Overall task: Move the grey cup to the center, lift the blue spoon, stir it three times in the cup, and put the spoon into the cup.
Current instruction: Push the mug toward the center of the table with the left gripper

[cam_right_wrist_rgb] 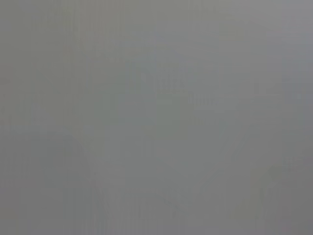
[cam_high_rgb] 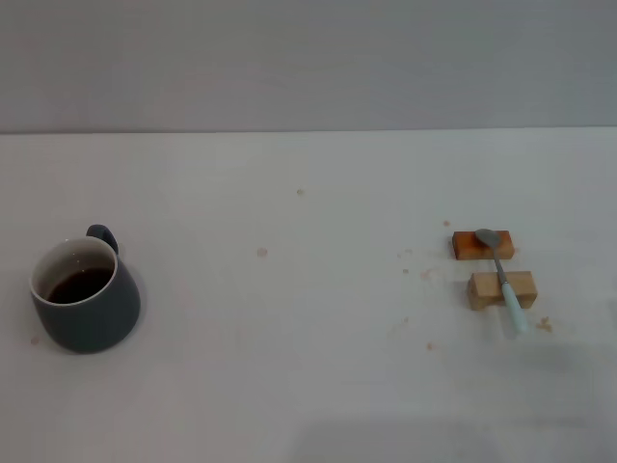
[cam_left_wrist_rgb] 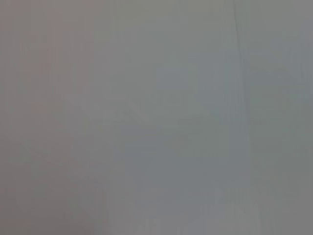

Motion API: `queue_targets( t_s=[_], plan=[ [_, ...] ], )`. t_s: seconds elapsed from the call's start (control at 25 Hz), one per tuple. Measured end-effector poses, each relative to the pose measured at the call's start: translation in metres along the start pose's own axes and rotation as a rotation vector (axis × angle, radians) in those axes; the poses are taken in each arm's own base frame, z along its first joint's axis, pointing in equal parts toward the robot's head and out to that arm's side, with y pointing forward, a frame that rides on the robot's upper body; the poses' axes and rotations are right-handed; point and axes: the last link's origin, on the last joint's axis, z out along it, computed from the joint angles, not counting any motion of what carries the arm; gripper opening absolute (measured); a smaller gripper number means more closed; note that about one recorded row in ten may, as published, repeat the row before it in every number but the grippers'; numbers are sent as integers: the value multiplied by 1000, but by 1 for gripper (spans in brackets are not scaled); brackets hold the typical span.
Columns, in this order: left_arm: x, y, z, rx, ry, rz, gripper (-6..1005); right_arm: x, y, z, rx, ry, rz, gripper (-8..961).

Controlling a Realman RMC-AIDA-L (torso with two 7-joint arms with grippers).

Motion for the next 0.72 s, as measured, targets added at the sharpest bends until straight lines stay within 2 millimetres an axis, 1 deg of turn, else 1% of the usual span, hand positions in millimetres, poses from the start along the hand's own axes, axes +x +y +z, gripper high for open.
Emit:
queue_targets(
  t_s=[0.32,0.56,0.72],
  plan=[
    [-1,2,3,-6,-5,-2,844,1,0,0,0,3,-1,748],
    [-3,8,6,-46,-19,35,837,1,0,0,0,10,1,748],
    [-7,11,19,-52,-42,44,742,2,-1,0,0,11,1,748]
  ],
)
